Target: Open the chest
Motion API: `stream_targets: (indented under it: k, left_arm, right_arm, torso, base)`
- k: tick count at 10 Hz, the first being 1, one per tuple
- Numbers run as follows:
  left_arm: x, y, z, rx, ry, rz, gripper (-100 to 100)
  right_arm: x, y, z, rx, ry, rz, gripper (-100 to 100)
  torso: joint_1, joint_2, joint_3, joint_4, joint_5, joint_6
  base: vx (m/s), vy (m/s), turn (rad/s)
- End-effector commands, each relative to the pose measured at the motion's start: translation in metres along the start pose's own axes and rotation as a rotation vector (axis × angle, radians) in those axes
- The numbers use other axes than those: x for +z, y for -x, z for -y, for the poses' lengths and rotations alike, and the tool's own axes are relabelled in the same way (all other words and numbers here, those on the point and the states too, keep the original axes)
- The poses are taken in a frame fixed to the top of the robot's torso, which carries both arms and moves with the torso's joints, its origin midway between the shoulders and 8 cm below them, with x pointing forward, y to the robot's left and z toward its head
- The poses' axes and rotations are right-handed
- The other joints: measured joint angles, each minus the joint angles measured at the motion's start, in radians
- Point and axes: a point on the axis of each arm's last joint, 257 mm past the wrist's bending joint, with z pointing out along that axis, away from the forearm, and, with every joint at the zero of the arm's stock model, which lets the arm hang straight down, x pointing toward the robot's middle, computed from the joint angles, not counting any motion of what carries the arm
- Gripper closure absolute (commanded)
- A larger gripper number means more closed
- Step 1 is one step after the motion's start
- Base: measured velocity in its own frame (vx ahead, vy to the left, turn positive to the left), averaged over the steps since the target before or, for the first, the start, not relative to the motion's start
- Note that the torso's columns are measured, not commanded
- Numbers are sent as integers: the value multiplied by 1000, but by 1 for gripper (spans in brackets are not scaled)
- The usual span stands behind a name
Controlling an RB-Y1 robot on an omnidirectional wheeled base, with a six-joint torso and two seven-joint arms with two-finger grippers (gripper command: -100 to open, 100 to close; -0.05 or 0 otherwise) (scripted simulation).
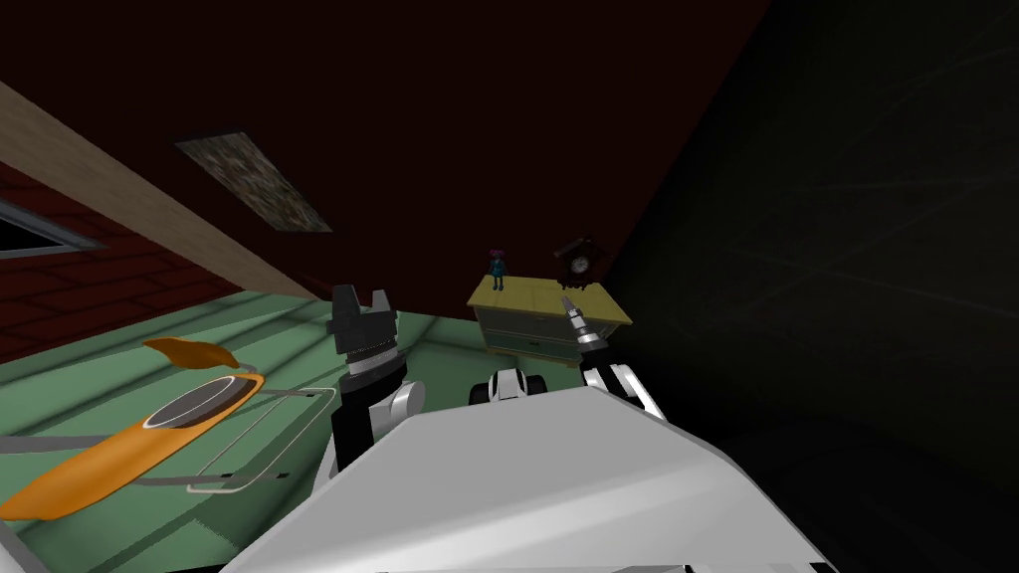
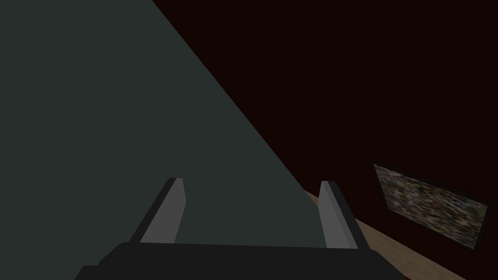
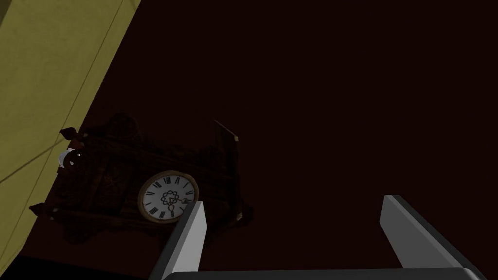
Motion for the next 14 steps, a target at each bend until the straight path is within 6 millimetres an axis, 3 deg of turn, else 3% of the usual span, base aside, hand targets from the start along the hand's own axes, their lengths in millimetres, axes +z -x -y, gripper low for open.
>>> stream_targets:
  k: [1,2,3,4,5,7,8,10,11,13,14]
  left_arm:
    - [0,0,0,0,0,0,0]
    - [0,0,0,0,0,0,0]
    - [0,0,0,0,0,0,0]
    - [0,0,0,0,0,0,0]
    - [0,0,0,0,0,0,0]
    - [0,0,0,0,0,0,0]
    - [0,0,0,0,0,0,0]
    - [0,0,0,0,0,0,0]
    - [0,0,0,0,0,0,0]
    - [0,0,0,0,0,0,0]
    - [0,0,0,0,0,0,0]
  right_arm:
    - [-8,-6,38,-90,-109,-37,-100]
    - [-8,-5,42,-91,-124,-36,-100]
    - [-16,-11,72,-155,-200,-63,-100]
    - [-18,-11,79,-169,-225,-66,-100]
    - [-28,-15,108,-225,-295,-94,-100]
    - [-30,-14,116,-251,-328,-95,-100]
    - [-43,-16,145,-312,-400,-124,-100]
    - [-46,-14,153,-335,-432,-123,-100]
    - [-61,-15,180,-400,-501,-154,-100]
    - [-65,-11,187,-422,-535,-150,-100]
    - [-81,-11,213,-484,-602,-181,-100]
  torso:
    - [0,1,0,0,0,-1]
    - [0,1,1,0,0,0]
    - [1,1,1,0,0,0]
    - [0,0,0,0,0,-2]
    - [0,0,0,0,0,0]
    - [0,0,0,0,0,0]
    - [1,1,0,0,0,0]
    - [0,0,0,0,0,0]
    - [0,1,0,0,0,0]
    - [-1,-1,0,0,-1,-1]
    - [-2,-3,-1,-1,0,0]
  base:
    - [7,-29,128]
    - [3,-11,-19]
    - [4,-17,330]
    - [7,-25,145]
    - [7,-27,206]
    - [3,-23,86]
    - [4,-20,302]
    - [4,-22,69]
    - [-2,-20,256]
    - [0,-12,106]
    - [2,-19,266]
